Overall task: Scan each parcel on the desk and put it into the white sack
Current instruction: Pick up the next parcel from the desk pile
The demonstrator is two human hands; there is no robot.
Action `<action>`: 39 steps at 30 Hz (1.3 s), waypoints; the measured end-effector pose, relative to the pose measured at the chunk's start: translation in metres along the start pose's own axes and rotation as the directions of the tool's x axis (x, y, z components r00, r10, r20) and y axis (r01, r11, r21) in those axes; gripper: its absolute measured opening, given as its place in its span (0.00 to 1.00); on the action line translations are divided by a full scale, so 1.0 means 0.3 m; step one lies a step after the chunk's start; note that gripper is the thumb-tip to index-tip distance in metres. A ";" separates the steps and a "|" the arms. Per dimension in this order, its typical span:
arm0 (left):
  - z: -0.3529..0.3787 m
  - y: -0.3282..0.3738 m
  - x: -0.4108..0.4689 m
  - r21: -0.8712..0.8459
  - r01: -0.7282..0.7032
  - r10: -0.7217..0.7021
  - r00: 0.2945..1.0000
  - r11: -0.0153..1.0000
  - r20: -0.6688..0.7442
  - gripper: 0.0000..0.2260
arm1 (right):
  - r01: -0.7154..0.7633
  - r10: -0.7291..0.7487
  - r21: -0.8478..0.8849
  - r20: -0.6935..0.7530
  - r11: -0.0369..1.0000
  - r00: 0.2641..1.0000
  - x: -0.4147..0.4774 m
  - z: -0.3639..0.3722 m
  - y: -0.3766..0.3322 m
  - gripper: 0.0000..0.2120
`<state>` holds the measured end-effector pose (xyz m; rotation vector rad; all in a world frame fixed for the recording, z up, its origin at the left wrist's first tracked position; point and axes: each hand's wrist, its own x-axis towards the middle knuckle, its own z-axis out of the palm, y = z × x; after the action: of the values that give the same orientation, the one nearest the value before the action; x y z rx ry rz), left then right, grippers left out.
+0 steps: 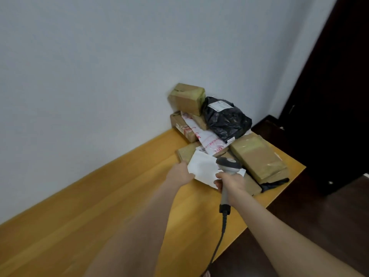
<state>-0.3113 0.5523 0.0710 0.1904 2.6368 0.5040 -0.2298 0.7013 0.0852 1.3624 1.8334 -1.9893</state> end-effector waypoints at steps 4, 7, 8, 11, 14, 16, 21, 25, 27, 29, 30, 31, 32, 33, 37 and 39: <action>0.063 0.008 0.157 -0.158 0.074 -0.069 0.997 0.985 0.038 0.34 | -0.029 0.032 0.040 -0.089 0.999 0.996 0.150 -0.024 0.005 0.05; 0.097 0.020 0.274 -0.235 0.104 -0.093 0.994 0.966 0.059 0.39 | -0.054 0.054 0.005 -0.106 0.999 0.993 0.245 -0.016 -0.002 0.09; 0.109 0.022 0.309 -0.240 0.112 -0.097 0.993 0.964 0.071 0.40 | -0.071 0.069 -0.016 -0.106 0.997 0.992 0.274 -0.010 -0.001 0.10; 0.136 0.011 0.389 -0.285 0.174 -0.143 0.982 0.943 0.125 0.37 | -0.094 0.086 -0.073 -0.101 0.993 0.991 0.329 0.012 0.016 0.11; 0.140 -0.012 0.440 -0.258 0.173 -0.151 0.983 0.950 0.105 0.19 | -0.097 0.085 -0.093 -0.126 0.991 0.988 0.359 0.022 0.028 0.11; 0.132 -0.022 0.445 -0.279 0.145 -0.132 0.989 0.949 0.067 0.10 | -0.103 0.090 -0.096 -0.135 0.990 0.987 0.368 0.021 0.026 0.11; 0.050 -0.017 0.385 -0.368 0.127 -0.124 0.992 0.921 0.033 0.11 | -0.099 0.099 0.003 -0.058 0.995 0.993 0.341 0.010 -0.009 0.09; -0.079 -0.007 0.248 -0.376 0.030 -0.083 0.989 0.926 -0.126 0.11 | -0.004 0.003 0.114 0.010 0.993 1.000 0.267 0.017 -0.070 0.07; -0.131 -0.010 0.152 -0.443 -0.024 -0.069 0.979 0.896 -0.193 0.08 | 0.012 -0.022 0.158 0.060 0.987 0.998 0.227 0.020 -0.097 0.12; -0.168 -0.014 0.044 -0.481 -0.077 -0.054 0.966 0.873 -0.253 0.05 | 0.005 -0.030 0.201 0.121 0.980 0.992 0.179 0.022 -0.115 0.16; -0.181 -0.016 -0.009 -0.498 -0.097 -0.051 0.960 0.862 -0.275 0.05 | 0.002 -0.035 0.221 0.146 0.975 0.989 0.155 0.022 -0.122 0.17; -0.191 -0.015 -0.060 -0.521 -0.111 -0.050 0.957 0.846 -0.285 0.06 | 0.006 -0.046 0.233 0.165 0.972 0.985 0.131 0.025 -0.130 0.17; -0.196 -0.014 -0.110 -0.547 -0.118 -0.055 0.956 0.829 -0.288 0.07 | 0.018 -0.061 0.230 0.182 0.973 0.981 0.105 0.026 -0.136 0.18; -0.197 -0.012 -0.157 -0.576 -0.125 -0.061 0.954 0.808 -0.293 0.08 | 0.030 -0.075 0.223 0.194 0.974 0.978 0.077 0.029 -0.142 0.18; -0.188 -0.020 -0.326 -0.621 -0.141 -0.073 0.949 0.771 -0.307 0.09 | 0.049 -0.089 0.175 0.226 0.983 0.970 -0.017 0.058 -0.130 0.16; -0.175 -0.038 -0.397 -0.669 -0.136 -0.087 0.953 0.731 -0.289 0.08 | 0.088 -0.098 0.061 0.199 0.994 0.975 -0.061 0.081 -0.117 0.15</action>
<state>-0.2296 0.4996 0.1583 -0.1004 2.5165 1.5857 -0.2533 0.6814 0.1201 1.0577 1.7965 -2.1454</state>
